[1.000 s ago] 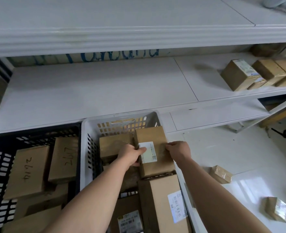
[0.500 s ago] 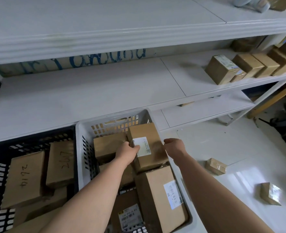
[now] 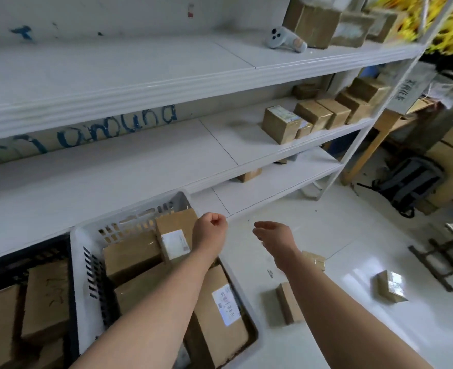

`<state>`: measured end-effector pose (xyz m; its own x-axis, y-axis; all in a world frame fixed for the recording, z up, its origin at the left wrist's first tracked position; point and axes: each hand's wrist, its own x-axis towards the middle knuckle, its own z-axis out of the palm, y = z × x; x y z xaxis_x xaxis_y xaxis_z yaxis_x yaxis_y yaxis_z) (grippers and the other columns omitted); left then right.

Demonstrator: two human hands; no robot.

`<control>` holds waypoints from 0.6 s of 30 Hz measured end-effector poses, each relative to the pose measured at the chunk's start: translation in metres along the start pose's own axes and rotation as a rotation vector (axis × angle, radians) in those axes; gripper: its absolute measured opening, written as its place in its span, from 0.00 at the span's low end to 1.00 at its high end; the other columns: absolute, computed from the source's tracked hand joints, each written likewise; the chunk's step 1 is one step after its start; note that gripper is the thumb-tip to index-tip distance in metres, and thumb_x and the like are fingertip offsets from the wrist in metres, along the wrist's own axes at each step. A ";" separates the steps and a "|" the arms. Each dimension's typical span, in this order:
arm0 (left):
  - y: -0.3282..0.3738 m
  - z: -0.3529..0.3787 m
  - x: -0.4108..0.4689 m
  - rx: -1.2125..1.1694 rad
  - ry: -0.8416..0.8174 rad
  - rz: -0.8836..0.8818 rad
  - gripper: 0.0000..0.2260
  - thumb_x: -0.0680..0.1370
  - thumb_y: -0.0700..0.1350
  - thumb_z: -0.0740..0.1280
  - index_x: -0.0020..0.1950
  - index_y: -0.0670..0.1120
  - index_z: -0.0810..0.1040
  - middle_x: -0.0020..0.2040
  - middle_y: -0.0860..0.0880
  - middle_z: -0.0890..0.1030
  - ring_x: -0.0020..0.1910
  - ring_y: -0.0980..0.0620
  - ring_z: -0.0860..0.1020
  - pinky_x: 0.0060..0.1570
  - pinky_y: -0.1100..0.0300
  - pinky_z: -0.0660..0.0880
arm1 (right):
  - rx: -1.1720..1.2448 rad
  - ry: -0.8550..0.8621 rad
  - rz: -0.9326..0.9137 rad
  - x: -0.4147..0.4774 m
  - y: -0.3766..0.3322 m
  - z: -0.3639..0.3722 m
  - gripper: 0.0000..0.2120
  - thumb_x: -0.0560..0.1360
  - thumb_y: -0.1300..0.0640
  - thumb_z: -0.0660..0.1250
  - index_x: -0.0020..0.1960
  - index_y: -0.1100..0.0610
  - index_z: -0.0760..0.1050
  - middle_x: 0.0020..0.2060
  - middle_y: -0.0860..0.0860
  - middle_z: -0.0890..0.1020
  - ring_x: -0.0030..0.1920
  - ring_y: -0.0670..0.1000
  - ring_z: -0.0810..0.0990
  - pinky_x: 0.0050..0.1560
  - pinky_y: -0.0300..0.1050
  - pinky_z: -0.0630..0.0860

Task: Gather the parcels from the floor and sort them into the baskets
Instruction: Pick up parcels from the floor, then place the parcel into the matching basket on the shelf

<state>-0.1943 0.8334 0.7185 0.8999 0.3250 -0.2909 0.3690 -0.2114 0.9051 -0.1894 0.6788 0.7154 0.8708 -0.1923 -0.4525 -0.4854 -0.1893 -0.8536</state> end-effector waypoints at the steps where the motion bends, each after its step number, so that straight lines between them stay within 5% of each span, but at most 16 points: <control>1: 0.005 0.015 -0.007 -0.002 -0.025 0.002 0.07 0.78 0.45 0.64 0.43 0.45 0.79 0.41 0.47 0.82 0.39 0.47 0.79 0.43 0.54 0.78 | 0.013 0.021 -0.003 -0.001 0.004 -0.017 0.13 0.74 0.66 0.69 0.58 0.62 0.80 0.43 0.53 0.80 0.35 0.46 0.75 0.34 0.35 0.71; 8: 0.032 0.148 -0.083 -0.031 -0.198 -0.019 0.08 0.78 0.44 0.63 0.41 0.45 0.77 0.39 0.48 0.80 0.34 0.50 0.76 0.42 0.56 0.75 | 0.095 0.129 0.030 -0.015 0.055 -0.176 0.11 0.75 0.65 0.68 0.57 0.60 0.82 0.41 0.50 0.81 0.39 0.47 0.77 0.46 0.42 0.76; 14: 0.045 0.280 -0.163 -0.008 -0.359 -0.071 0.08 0.80 0.44 0.62 0.41 0.46 0.77 0.40 0.48 0.79 0.38 0.50 0.76 0.48 0.53 0.78 | 0.181 0.240 0.068 -0.032 0.114 -0.325 0.10 0.75 0.65 0.68 0.56 0.62 0.82 0.37 0.51 0.80 0.39 0.50 0.75 0.40 0.40 0.72; 18: 0.054 0.362 -0.210 -0.033 -0.441 -0.111 0.06 0.80 0.40 0.61 0.47 0.42 0.77 0.39 0.47 0.77 0.32 0.53 0.73 0.33 0.63 0.73 | 0.217 0.322 0.100 -0.041 0.150 -0.407 0.10 0.75 0.65 0.67 0.54 0.60 0.82 0.36 0.50 0.79 0.39 0.49 0.74 0.40 0.38 0.72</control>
<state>-0.2786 0.4199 0.7159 0.8709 -0.0816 -0.4846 0.4676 -0.1660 0.8682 -0.3300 0.2666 0.7113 0.7339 -0.4981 -0.4618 -0.5090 0.0469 -0.8595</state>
